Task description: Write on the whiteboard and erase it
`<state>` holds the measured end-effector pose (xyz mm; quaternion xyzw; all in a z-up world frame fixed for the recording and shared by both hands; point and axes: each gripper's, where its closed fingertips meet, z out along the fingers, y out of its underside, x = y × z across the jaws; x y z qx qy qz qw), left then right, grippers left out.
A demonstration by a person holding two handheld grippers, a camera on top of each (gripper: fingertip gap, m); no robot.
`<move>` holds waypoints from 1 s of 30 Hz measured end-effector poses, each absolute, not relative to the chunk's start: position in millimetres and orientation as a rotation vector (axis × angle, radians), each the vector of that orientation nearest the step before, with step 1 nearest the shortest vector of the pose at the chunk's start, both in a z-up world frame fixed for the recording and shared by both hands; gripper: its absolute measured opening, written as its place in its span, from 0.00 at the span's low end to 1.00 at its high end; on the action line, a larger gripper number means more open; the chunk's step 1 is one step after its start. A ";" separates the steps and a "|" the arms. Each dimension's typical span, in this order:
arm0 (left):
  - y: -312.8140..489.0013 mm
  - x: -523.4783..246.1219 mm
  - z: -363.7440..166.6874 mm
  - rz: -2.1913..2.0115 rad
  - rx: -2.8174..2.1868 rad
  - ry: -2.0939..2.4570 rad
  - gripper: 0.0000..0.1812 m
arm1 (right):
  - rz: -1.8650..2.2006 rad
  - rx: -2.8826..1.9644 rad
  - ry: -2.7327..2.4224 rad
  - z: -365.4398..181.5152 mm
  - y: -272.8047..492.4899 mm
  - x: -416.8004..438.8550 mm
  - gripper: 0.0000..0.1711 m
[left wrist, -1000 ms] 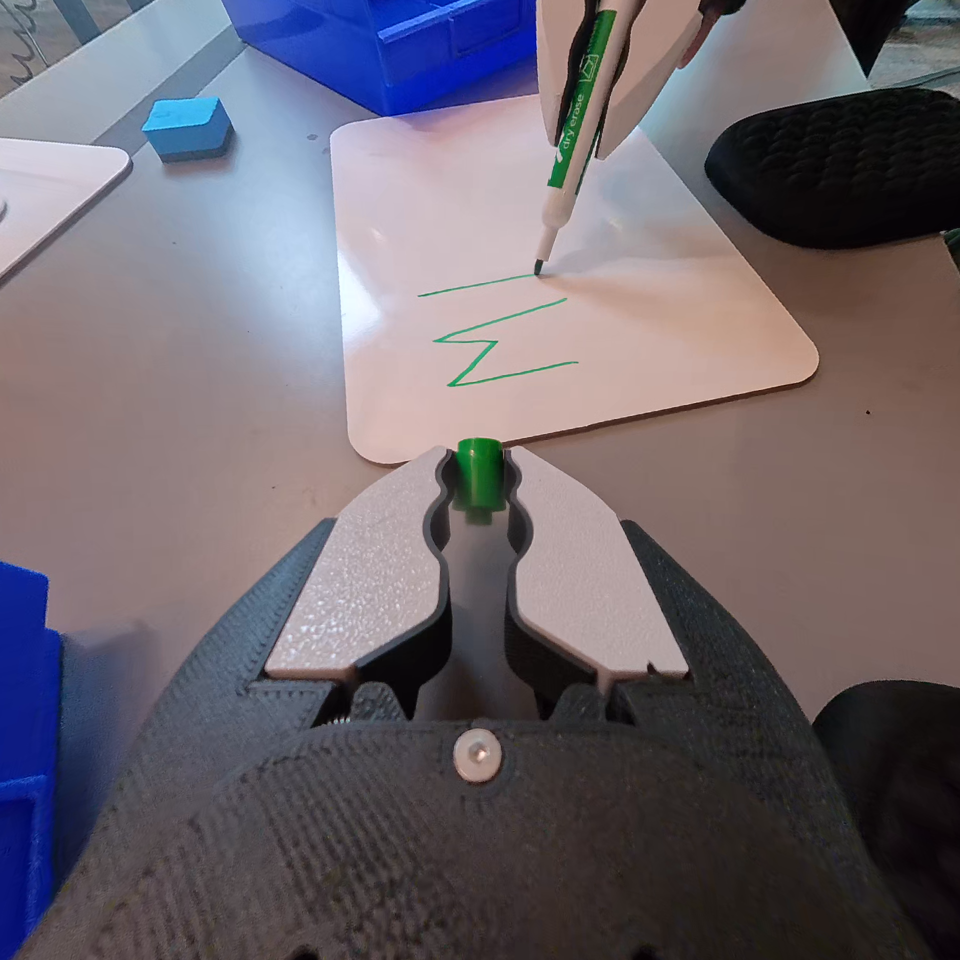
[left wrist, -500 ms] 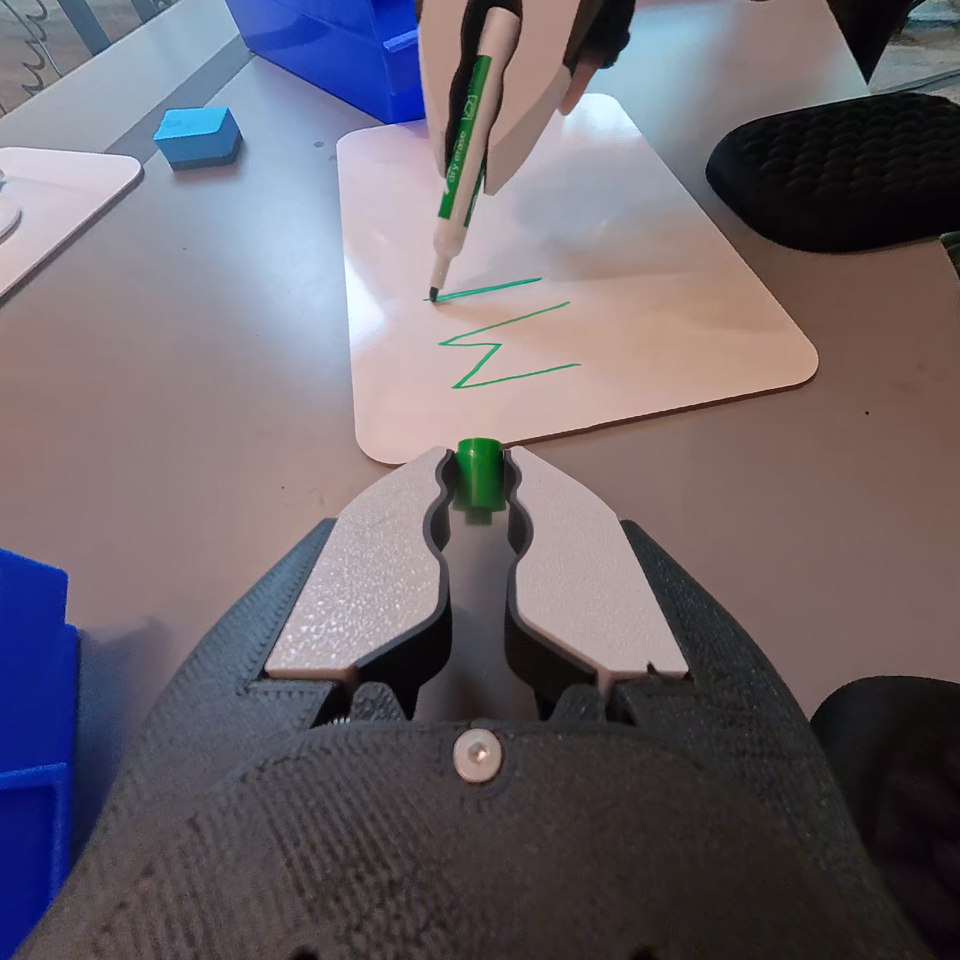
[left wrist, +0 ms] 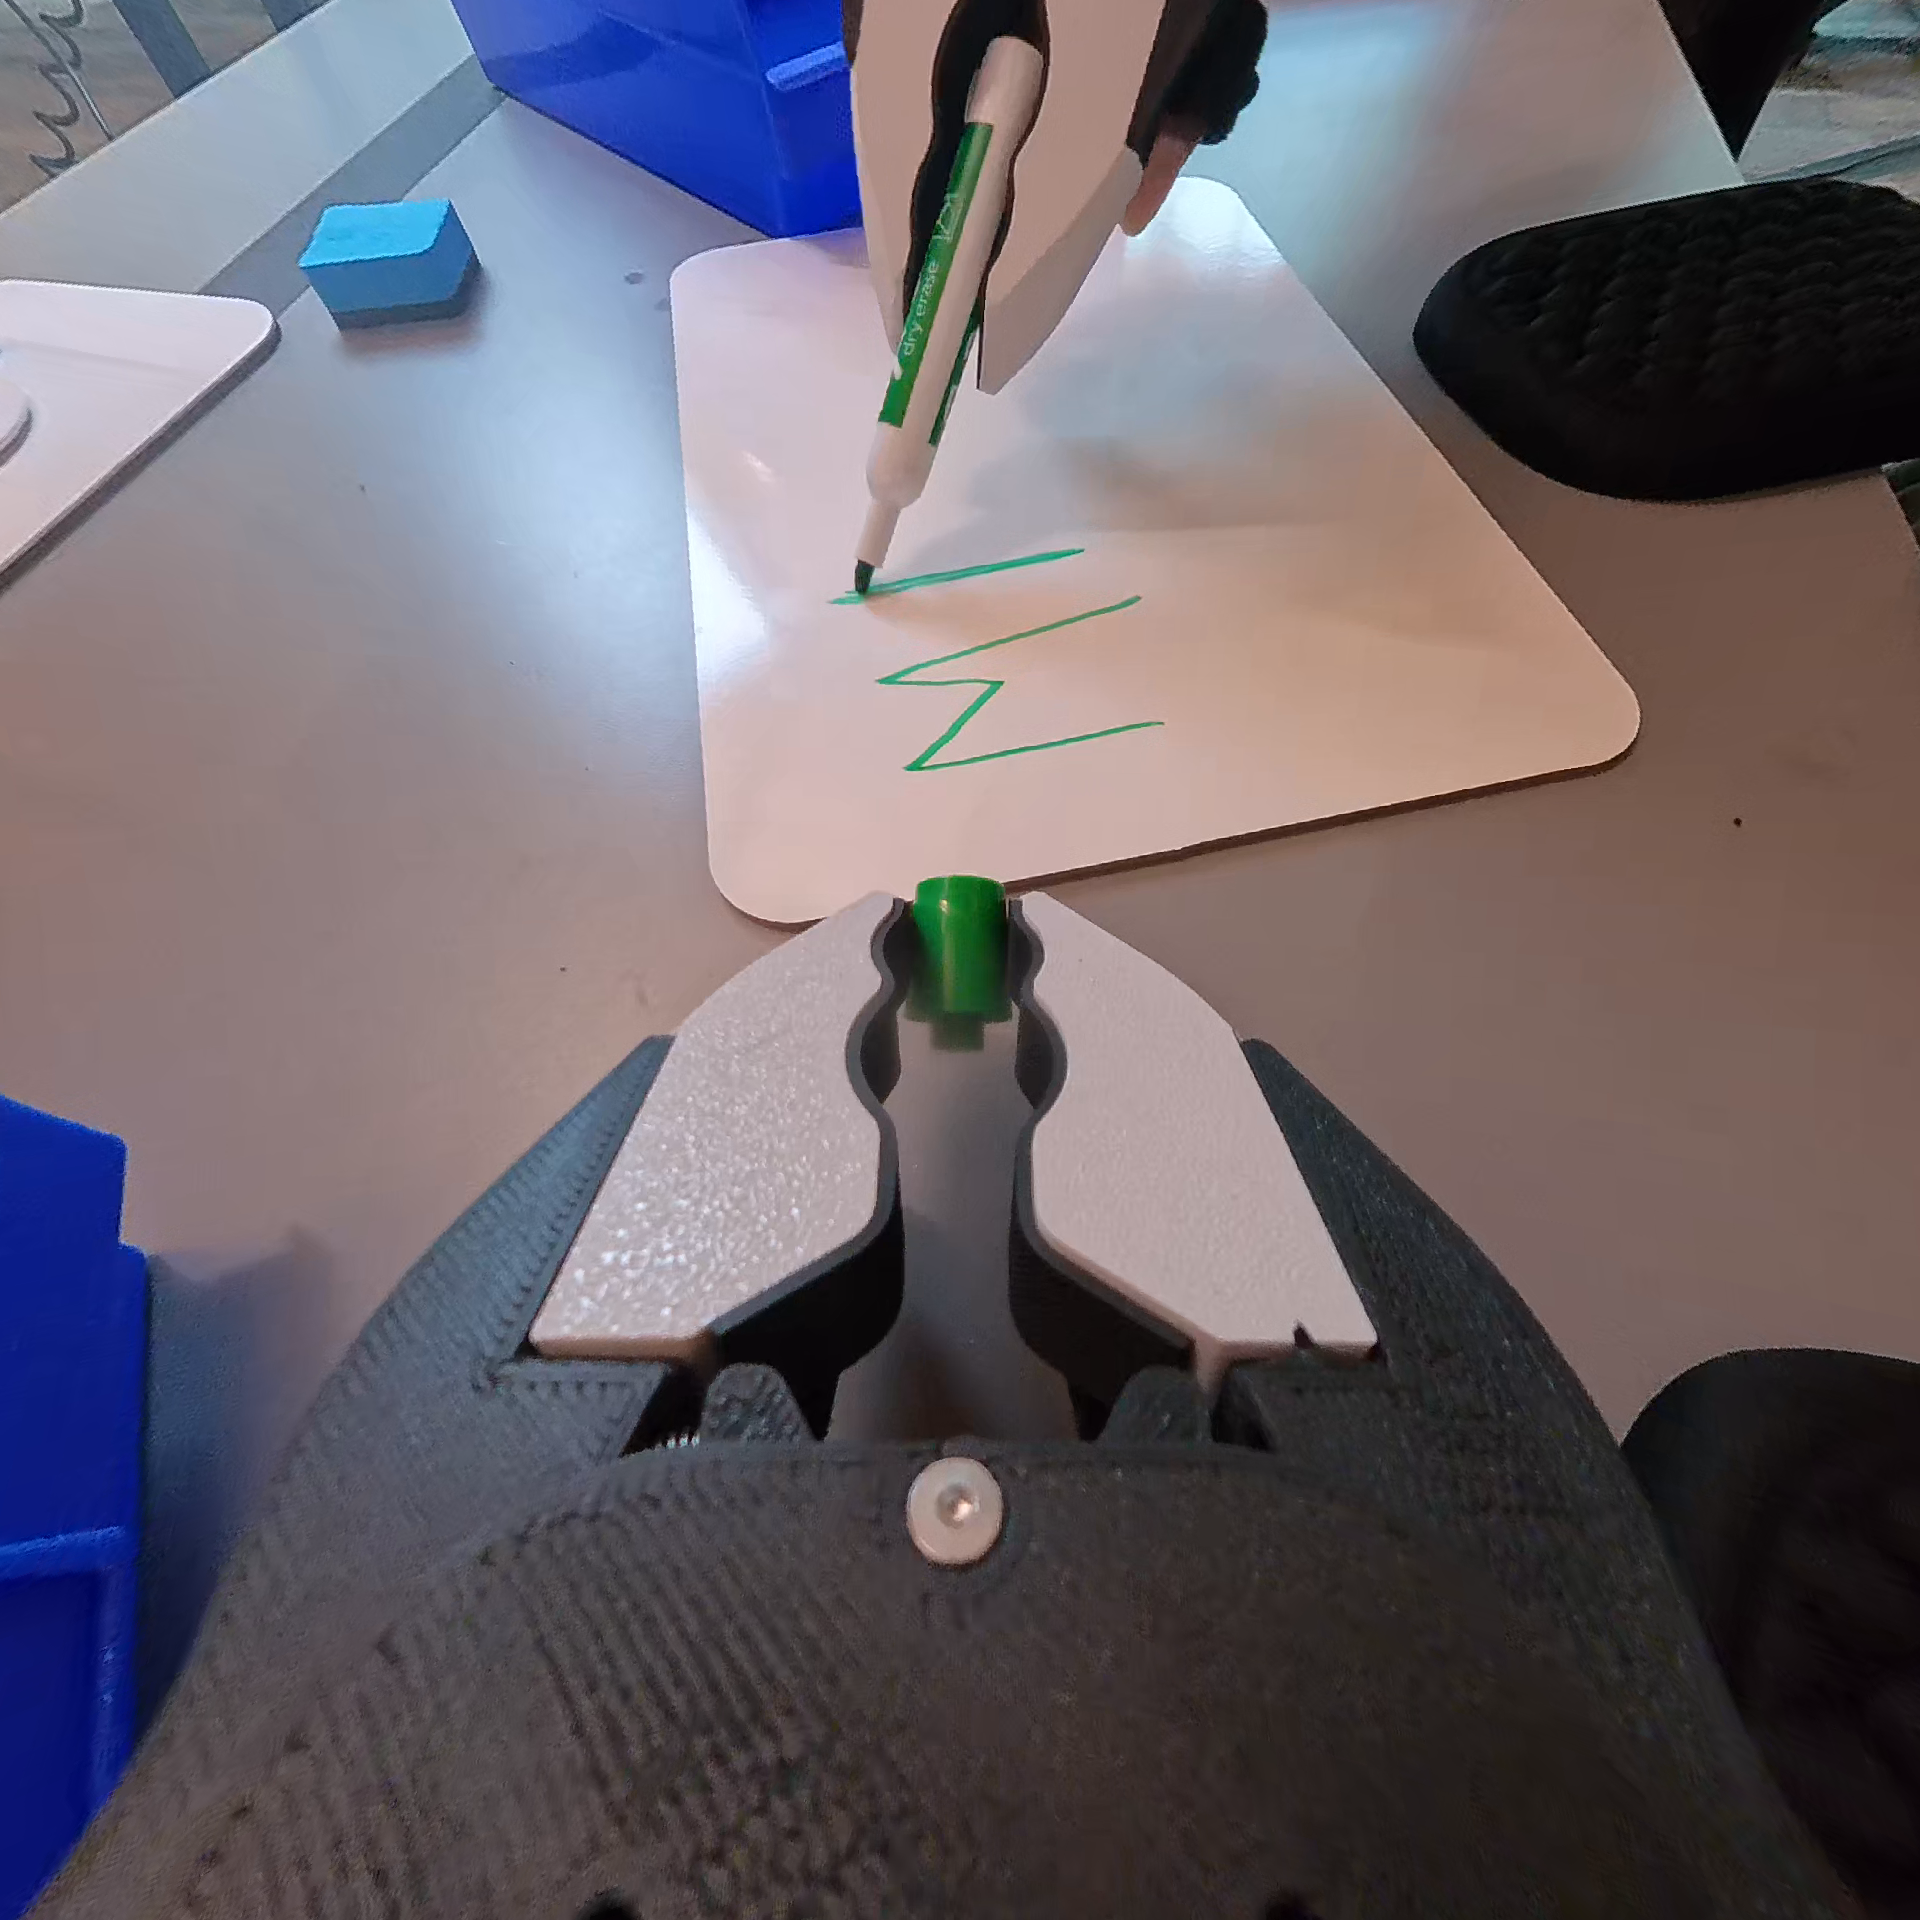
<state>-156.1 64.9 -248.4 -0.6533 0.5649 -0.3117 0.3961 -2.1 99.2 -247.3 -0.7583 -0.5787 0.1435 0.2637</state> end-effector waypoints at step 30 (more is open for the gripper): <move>64.7 -155.7 -246.8 -0.777 -1.647 1.439 0.10 | 0.247 -2.107 -1.646 -251.4 94.9 11.4 0.11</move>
